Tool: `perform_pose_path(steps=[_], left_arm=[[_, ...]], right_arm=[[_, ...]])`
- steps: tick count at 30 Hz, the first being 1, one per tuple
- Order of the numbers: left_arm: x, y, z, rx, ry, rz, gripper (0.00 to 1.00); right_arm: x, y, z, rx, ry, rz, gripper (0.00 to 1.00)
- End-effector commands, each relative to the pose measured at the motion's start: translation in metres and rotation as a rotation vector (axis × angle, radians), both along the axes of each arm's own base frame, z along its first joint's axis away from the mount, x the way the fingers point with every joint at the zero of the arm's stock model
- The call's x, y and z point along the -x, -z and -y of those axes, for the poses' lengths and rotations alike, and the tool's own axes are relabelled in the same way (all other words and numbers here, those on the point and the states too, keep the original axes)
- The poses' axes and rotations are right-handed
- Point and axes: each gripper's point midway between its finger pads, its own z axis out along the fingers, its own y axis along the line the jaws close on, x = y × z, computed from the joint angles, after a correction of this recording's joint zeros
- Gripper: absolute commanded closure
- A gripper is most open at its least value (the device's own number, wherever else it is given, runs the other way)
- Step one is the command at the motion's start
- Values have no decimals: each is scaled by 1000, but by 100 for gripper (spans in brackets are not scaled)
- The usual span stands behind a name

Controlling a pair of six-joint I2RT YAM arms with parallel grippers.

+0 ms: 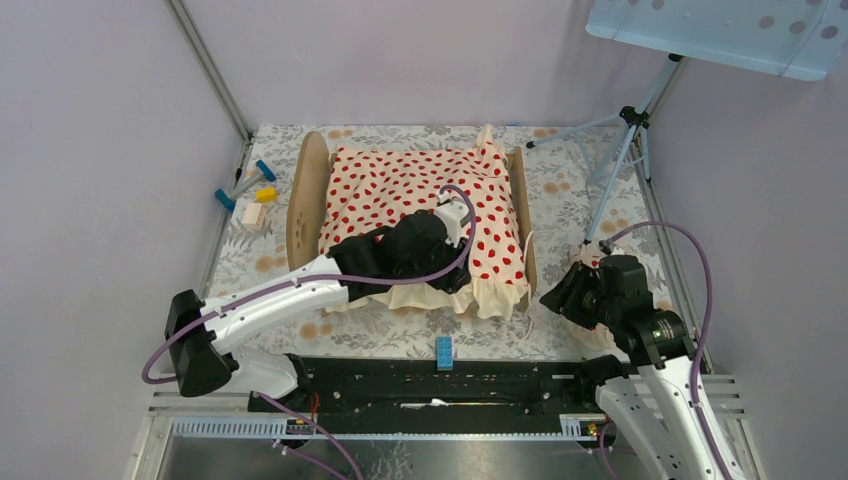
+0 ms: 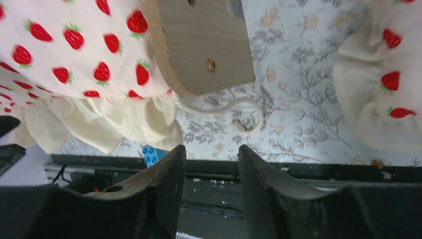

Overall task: Set up the pet bed
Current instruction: Cross the ropes on the bed frame.

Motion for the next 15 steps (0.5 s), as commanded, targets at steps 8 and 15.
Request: perform_pose_path(steps=[8,15], left_arm=[[-28,-60,68,116,131,146,57],[-46,-47,127,133,156,174,53]], right_arm=[[-41,-89,12,32,63,312,42],[-36,-91,14,39,58,337,41]])
